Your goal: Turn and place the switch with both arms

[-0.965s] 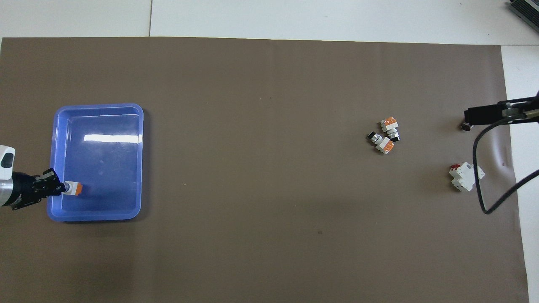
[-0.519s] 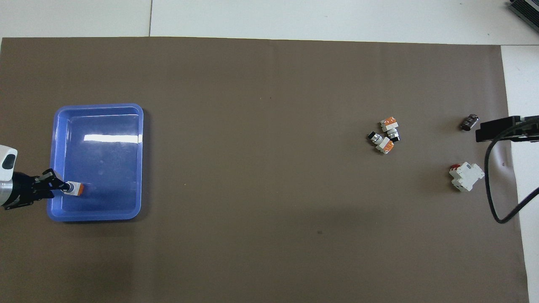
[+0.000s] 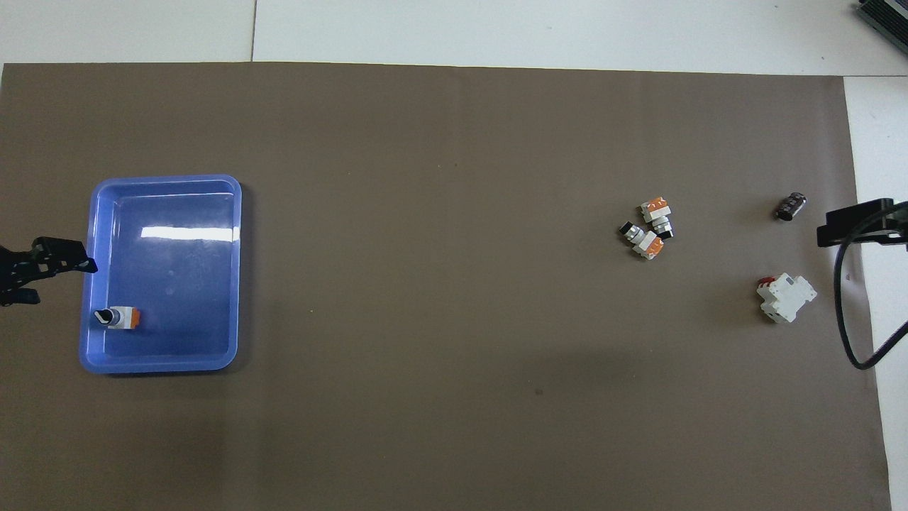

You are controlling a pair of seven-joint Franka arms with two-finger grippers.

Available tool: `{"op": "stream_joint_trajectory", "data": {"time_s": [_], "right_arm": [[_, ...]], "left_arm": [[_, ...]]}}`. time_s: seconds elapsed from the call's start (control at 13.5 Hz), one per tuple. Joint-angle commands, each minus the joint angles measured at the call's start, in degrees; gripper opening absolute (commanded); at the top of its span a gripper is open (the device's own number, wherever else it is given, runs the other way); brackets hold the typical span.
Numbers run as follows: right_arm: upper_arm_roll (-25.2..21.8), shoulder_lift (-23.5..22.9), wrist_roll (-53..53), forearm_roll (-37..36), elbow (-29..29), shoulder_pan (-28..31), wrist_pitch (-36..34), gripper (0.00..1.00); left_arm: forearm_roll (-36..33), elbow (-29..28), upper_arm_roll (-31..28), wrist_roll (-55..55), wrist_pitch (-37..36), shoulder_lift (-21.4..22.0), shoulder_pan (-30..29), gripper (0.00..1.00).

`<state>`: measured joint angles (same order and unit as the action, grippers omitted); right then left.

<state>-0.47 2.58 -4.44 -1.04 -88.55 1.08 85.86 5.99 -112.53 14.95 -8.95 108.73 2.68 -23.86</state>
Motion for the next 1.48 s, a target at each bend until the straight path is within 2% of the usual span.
{"op": "stream_joint_trajectory", "data": {"time_s": [0.0,0.07,0.22,0.52,0.74,0.89,1.11,1.41], "right_arm": [[0.91,5.04,-1.27,0.95,-6.77,0.94,-0.43,1.0],[1.0,5.5,-1.18,0.87,-7.59,0.85,0.27,1.0],[2.14,4.36,-1.1,0.07,-5.68,0.94,1.59,1.0],[2.14,4.36,-1.71,1.04,-5.67,0.68,1.24,1.0],[1.97,4.1,-1.8,2.96,-5.06,0.41,0.81,1.0],[1.62,2.52,-1.89,3.41,-2.25,0.5,-1.65,1.0],[1.61,2.6,-1.71,3.24,-2.94,0.32,-1.22,1.0],[1.97,2.87,-1.27,0.43,-3.47,0.15,-0.34,1.0]], "left_arm": [[-1.33,7.74,-0.28,0.07,-7.1,-1.45,5.82,1.0],[-2.99,10.12,-0.27,0.07,-9.3,-1.54,8.28,1.0],[-6.51,15.12,-0.19,-0.36,-14.48,-2.68,13.99,1.0],[-3.03,24.44,-0.1,-2.28,-24.6,-4.0,17.69,1.0],[-1.69,28.5,-0.01,-5.46,-26.28,-3.91,18.14,1.0],[-1.95,28.42,-0.36,-4.68,-24.63,-2.86,17.8,1.0],[-1.17,28.51,-0.71,-4.67,-22.6,-2.68,17.44,1.0],[-6.52,28.6,-0.62,-3.01,-22.95,-2.16,17.45,1.0]]}}
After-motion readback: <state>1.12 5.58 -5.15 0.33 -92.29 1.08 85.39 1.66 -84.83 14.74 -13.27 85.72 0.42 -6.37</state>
